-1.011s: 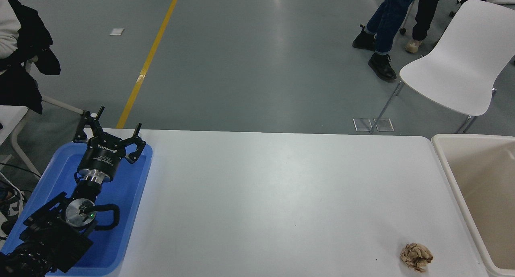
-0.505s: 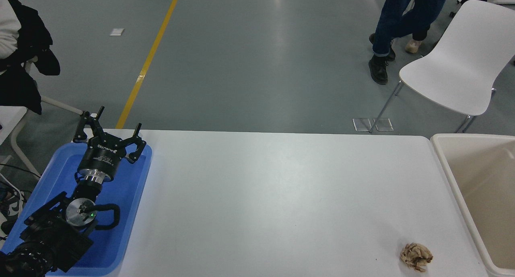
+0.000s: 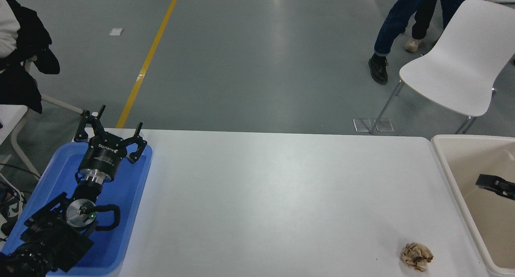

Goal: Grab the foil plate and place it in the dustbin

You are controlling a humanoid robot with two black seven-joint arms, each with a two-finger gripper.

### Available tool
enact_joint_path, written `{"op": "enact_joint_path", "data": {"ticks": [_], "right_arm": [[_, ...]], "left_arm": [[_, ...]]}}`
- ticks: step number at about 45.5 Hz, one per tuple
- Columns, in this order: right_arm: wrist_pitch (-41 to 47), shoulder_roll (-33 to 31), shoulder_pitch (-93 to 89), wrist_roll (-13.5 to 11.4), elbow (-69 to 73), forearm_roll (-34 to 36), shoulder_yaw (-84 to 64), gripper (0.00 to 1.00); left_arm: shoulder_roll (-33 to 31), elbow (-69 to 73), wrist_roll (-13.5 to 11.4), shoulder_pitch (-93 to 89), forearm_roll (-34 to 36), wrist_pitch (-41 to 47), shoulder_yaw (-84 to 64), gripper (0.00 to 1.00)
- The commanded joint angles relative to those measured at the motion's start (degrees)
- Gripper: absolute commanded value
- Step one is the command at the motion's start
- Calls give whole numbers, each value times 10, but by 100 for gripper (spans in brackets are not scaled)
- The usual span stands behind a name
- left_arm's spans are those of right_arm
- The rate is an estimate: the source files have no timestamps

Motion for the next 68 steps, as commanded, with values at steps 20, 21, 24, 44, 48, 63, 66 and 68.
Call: {"op": "enact_joint_path", "data": {"ticks": [20, 21, 24, 44, 48, 63, 66, 68], "right_arm": [[412, 233, 304, 2, 45, 7, -86, 100], [412, 243, 305, 2, 45, 7, -86, 100], [412, 249, 308, 2, 45, 7, -83, 100], [412, 259, 329, 2, 45, 5, -77, 100], [412, 262, 336, 2, 45, 7, -77, 100], [412, 276, 355, 2, 45, 7, -48, 100], [412, 275, 356, 2, 45, 7, -49, 100], [412, 275, 356, 2, 44, 8, -50, 100]], "left_arm": [[0, 0, 0, 0, 0, 0, 0, 100], [0, 0, 0, 0, 0, 1, 0, 100], [0, 0, 0, 0, 0, 0, 0, 100], [0, 0, 0, 0, 0, 1, 0, 100], [0, 0, 0, 0, 0, 1, 0, 100], [0, 0, 0, 0, 0, 1, 0, 100], [0, 0, 0, 0, 0, 1, 0, 100], [0, 0, 0, 0, 0, 1, 0, 100]]}}
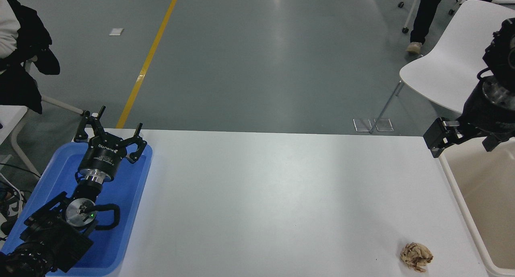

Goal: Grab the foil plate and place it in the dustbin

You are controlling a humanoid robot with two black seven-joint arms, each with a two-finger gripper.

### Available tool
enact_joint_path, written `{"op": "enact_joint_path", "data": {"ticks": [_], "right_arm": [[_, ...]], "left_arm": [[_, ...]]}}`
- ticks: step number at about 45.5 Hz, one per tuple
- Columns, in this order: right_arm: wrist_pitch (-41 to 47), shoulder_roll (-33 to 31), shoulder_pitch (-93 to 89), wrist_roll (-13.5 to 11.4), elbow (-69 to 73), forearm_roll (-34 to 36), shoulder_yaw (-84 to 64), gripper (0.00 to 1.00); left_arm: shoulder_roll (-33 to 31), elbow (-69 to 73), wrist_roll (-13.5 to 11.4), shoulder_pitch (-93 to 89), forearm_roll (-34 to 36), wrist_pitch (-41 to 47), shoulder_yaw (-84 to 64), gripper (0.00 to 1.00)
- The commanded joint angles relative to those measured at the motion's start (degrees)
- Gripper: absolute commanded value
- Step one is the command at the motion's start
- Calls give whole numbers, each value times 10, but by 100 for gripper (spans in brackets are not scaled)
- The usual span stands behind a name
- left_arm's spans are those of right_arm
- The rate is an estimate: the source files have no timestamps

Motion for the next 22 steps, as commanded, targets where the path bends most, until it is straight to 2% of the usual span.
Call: {"op": "enact_joint_path", "data": {"ticks": [1, 7, 16, 22], "right_arm": [[1, 4, 8, 0, -2, 0, 13, 100], [1, -2, 16, 0, -1, 6, 20, 100], [1, -9, 18, 0, -2, 68, 27, 100], [1, -9, 18, 0, -3, 75, 20, 100]], "left_arm": [[0, -1, 0, 0, 0, 0, 0, 100], [0, -1, 0, 0, 0, -1, 0, 100], [0, 0, 0, 0, 0, 0, 0, 100], [0, 0, 0, 0, 0, 0, 0, 100]]}}
